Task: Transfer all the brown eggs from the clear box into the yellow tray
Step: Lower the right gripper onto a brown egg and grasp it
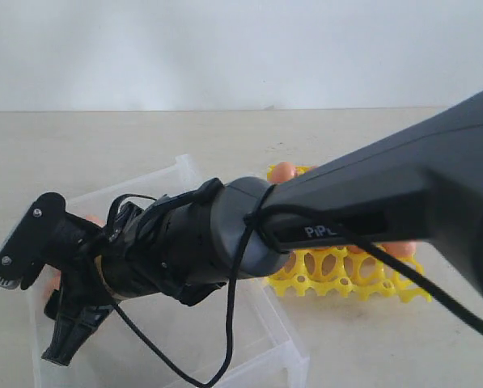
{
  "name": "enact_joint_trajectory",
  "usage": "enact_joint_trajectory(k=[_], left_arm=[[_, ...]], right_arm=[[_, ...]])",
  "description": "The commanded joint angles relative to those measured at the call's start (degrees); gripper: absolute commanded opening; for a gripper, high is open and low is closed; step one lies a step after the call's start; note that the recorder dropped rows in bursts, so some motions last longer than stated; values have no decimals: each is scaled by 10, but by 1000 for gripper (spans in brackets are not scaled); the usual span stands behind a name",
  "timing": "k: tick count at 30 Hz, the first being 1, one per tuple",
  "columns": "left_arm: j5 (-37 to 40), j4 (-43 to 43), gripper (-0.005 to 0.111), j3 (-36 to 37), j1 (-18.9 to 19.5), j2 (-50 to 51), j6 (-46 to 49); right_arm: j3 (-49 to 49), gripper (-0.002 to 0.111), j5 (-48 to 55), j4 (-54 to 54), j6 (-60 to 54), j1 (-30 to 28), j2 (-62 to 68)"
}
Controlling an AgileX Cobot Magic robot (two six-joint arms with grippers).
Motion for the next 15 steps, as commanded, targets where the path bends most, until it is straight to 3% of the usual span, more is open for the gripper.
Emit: enact_joint_trajectory(k=[1,15], left_arm=[[-4,-4,4,2,-2,-2,0],[-4,-4,4,2,-2,-2,0]], right_arm=[[-2,51,13,1,-5,-1,12],[-2,51,9,1,-7,-1,49]])
